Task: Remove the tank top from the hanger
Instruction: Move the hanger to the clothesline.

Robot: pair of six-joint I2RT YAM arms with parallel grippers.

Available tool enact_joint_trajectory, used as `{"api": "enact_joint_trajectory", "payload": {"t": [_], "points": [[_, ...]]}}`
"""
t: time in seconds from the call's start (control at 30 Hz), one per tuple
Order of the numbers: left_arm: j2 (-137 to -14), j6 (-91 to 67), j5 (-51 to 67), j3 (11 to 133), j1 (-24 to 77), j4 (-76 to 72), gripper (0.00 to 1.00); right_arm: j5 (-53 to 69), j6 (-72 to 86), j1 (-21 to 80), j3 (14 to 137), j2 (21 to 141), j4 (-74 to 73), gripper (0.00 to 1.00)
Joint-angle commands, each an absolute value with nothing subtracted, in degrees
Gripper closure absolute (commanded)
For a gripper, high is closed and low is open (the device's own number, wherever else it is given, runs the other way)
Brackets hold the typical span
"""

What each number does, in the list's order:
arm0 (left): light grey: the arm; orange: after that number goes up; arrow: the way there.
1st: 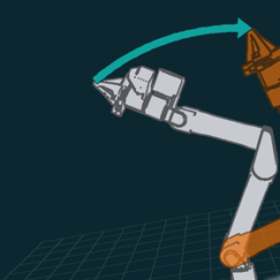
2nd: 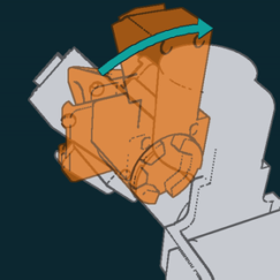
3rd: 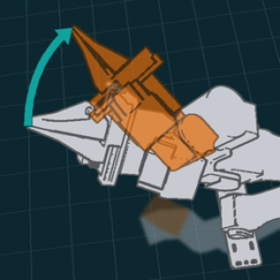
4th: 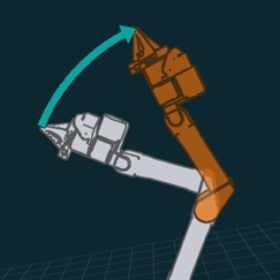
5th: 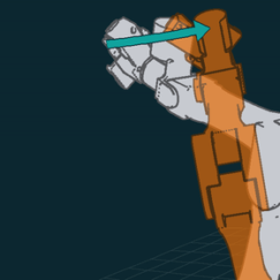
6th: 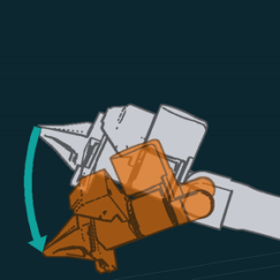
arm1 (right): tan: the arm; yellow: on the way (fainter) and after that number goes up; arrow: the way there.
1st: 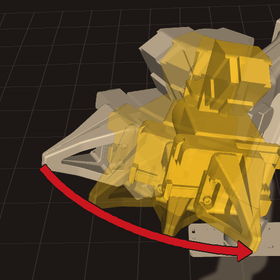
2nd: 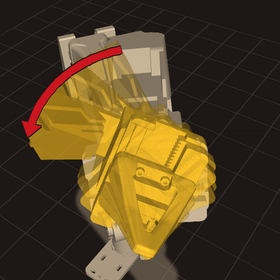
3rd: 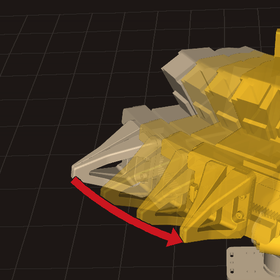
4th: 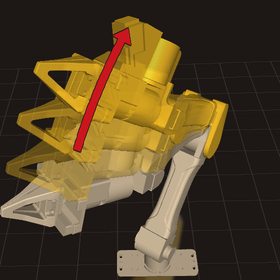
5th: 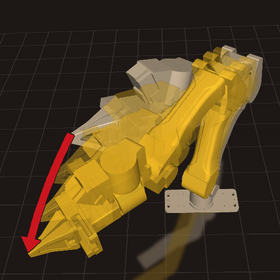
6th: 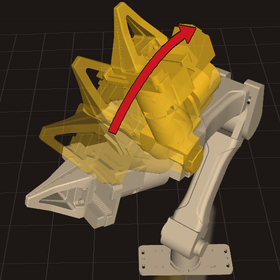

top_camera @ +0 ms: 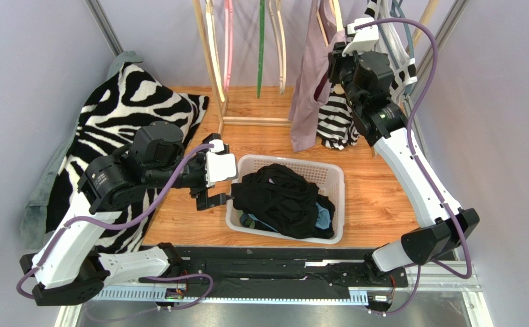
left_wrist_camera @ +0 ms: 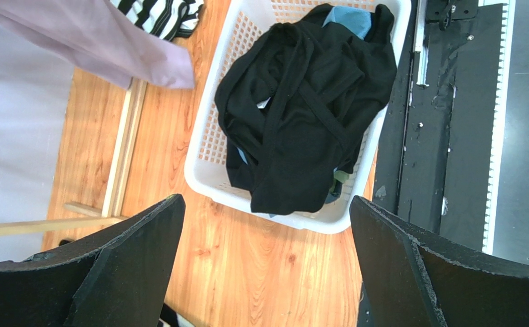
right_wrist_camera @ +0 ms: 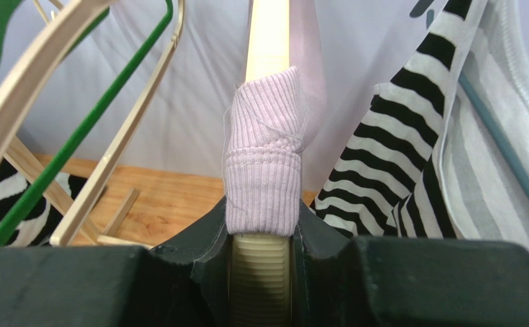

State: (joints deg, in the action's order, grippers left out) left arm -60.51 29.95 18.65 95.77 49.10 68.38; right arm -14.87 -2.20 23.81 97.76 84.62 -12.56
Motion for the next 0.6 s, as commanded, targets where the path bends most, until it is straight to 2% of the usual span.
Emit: {"api": "enact_joint_trajectory", "payload": {"t": [0.0, 0.3, 0.57], "points": [[-59.59, 30.50, 18.02, 95.80, 48.87, 67.41, 0.01, -16.26, -3.52, 23.91, 97.12, 78.49, 5.89, 1.00], [-59.33, 30.50, 17.93, 96.06, 48.78, 67.24, 0.01, -11.52, -1.94, 24.52, 94.84, 73.49, -6.31, 1.00], [-59.68, 30.23, 18.89, 97.73, 48.78, 66.89, 0.01, -5.72, -0.44, 25.40, 85.26, 58.02, -24.24, 1.00]]}}
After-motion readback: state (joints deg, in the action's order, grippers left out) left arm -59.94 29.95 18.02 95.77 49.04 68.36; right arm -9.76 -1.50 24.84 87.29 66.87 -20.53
